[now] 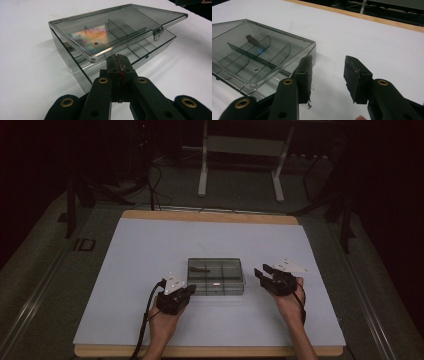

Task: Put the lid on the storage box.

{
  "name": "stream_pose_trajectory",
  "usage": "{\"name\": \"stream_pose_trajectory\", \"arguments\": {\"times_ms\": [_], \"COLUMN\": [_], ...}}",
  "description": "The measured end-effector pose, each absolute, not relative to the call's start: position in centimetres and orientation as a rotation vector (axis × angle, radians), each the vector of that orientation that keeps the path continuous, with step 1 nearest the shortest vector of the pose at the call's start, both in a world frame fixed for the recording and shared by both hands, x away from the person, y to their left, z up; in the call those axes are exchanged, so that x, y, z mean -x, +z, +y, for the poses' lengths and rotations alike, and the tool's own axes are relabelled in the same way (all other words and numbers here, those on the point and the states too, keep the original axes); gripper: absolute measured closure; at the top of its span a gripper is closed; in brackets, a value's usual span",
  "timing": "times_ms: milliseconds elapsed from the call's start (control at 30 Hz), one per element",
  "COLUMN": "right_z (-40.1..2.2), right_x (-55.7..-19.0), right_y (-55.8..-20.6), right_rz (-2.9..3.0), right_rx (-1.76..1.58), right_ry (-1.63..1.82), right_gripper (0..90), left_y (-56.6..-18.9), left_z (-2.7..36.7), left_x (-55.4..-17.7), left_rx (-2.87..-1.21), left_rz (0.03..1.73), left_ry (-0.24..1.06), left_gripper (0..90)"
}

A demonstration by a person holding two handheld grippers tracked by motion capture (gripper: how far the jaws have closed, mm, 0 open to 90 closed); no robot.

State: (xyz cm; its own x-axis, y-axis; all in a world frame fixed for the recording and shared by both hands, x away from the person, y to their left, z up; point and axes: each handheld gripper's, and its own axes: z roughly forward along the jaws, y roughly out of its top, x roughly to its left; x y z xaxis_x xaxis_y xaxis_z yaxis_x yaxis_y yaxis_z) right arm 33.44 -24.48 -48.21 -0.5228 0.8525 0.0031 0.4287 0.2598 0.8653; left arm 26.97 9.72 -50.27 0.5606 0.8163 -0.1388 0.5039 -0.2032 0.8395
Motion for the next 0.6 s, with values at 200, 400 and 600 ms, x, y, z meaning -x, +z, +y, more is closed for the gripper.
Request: {"name": "stream_pose_trajectory", "arguments": {"times_ms": [200,400,600], "right_z": [-24.8,-25.0,-25.1], "right_x": [-33.3,-33.1,-33.0], "right_y": [-48.2,-48.2,-48.2], "right_rz": [2.056,2.052,2.054], "right_rx": [-1.165,-1.174,-1.173], "right_ry": [1.199,1.203,1.205], "right_gripper": [58.4,58.2,57.9], "left_y": [-50.5,-50.6,-50.3], "left_z": [9.8,9.9,10.1], "left_x": [-26.7,-26.3,-25.9], "left_rx": [-1.867,-1.869,-1.865], "left_rz": [1.082,1.084,1.077], "left_ry": [0.433,0.443,0.477], "left_gripper": [89.5,89.2,88.3]}}
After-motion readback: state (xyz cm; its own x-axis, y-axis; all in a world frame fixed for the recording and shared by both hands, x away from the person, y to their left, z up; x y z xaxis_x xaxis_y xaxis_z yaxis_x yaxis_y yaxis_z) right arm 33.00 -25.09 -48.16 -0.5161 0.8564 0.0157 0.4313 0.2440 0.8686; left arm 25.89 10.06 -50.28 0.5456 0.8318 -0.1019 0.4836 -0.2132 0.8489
